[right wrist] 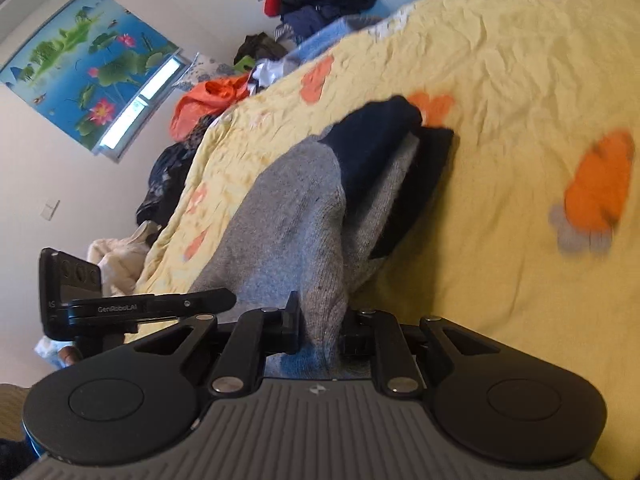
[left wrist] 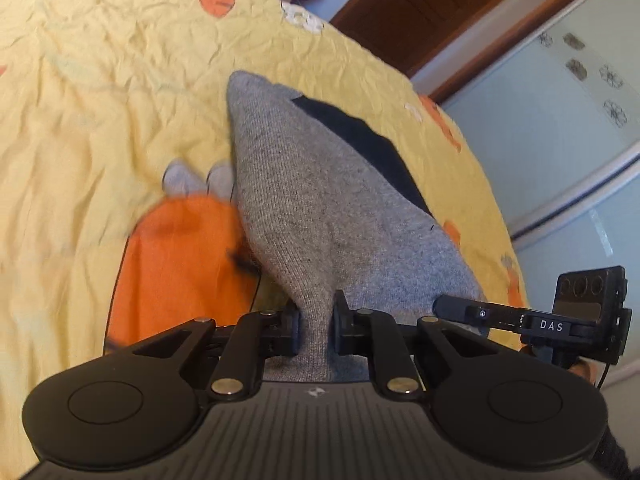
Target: Fold small clothes
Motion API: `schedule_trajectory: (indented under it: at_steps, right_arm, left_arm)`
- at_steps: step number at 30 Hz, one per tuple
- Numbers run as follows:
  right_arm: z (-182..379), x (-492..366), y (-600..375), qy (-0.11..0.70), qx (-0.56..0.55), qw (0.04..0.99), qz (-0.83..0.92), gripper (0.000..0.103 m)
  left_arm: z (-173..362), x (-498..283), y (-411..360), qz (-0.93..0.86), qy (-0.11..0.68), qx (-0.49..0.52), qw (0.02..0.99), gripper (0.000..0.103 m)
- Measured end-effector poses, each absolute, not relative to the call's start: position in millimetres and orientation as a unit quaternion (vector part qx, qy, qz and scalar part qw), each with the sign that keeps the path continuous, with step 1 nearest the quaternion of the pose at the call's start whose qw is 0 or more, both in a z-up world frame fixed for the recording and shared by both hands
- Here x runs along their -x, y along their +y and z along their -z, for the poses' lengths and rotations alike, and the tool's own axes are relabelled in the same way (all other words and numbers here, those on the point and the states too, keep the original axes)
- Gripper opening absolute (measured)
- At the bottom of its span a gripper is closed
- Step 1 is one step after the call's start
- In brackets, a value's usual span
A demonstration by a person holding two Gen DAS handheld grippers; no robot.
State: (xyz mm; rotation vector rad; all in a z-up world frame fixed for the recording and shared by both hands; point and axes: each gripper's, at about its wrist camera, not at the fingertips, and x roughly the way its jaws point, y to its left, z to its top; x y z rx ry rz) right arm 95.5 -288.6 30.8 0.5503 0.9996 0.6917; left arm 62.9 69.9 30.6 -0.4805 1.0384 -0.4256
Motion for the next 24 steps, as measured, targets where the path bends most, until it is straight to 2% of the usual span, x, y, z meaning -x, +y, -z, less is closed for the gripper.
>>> schedule_trajectory:
  at_steps: [3,4,8,9,11,13,16,17,19,20,21,22,24]
  right_arm:
    - [-12.9,-71.6,-284.8,0.481,-0.236,0.785,-0.313,0.026]
    - [-4.8,-68.6,-284.7,0.482,-0.237,0.788,-0.301,0.036]
    - [-7.0,-60.4,-309.9,0.461,-0.302,0.787,-0.277,0.04]
    - [-14.4,-58.4,-313.9,0.445,-0.301,0.795,-0.28,0.041]
    - [-25.9,-62.8,-317.7,0.44,-0.293,0.803,-0.277,0.051]
    - [-29.1,-70.5,-311.8,0.449,-0.273,0.804,-0.279,0.054]
    - [-21.2,-75.7,-295.2,0.487,-0.24,0.793,-0.277,0.055]
    - [-17.0,-74.2,-290.5,0.498,-0.234,0.787,-0.279,0.056]
    - [-8.6,-67.3,-283.5,0.506,-0.235,0.779,-0.287,0.056]
    - [-7.1,-63.3,-282.5,0.504,-0.237,0.777,-0.293,0.049]
    - [-5.9,-61.9,-278.7,0.508,-0.233,0.775,-0.295,0.04]
    - [-5.2,-61.8,-274.8,0.514,-0.227,0.772,-0.297,0.026]
    - [-8.4,-59.0,-272.1,0.507,-0.217,0.777,-0.304,0.025]
  left_arm:
    - [-9.5,-45.9,63.8,0.158,0.482,0.172,0.844,0.02]
    - [-8.3,-38.3,65.5,0.158,0.472,0.177,0.849,0.021]
    - [-40.9,-6.3,71.2,0.168,0.426,0.131,0.879,0.022]
    - [-48.7,-2.3,72.2,0.167,0.414,0.112,0.888,0.024]
    - [-54.2,-10.3,74.0,0.161,0.413,0.092,0.892,0.038]
    - [-43.3,-23.9,74.2,0.164,0.438,0.105,0.878,0.049]
    - [-13.7,-33.7,73.5,0.167,0.49,0.152,0.842,0.05]
    - [-12.2,-28.4,74.6,0.167,0.475,0.166,0.848,0.051]
    - [-10.3,-28.8,77.2,0.17,0.482,0.2,0.836,0.048]
    - [-8.8,-30.3,78.6,0.175,0.487,0.218,0.827,0.027]
    - [-8.7,-30.3,78.3,0.178,0.492,0.224,0.822,0.017]
    - [-11.0,-29.2,77.3,0.178,0.493,0.221,0.823,0.015]
    - [-20.3,-25.9,76.0,0.186,0.486,0.219,0.825,0.013]
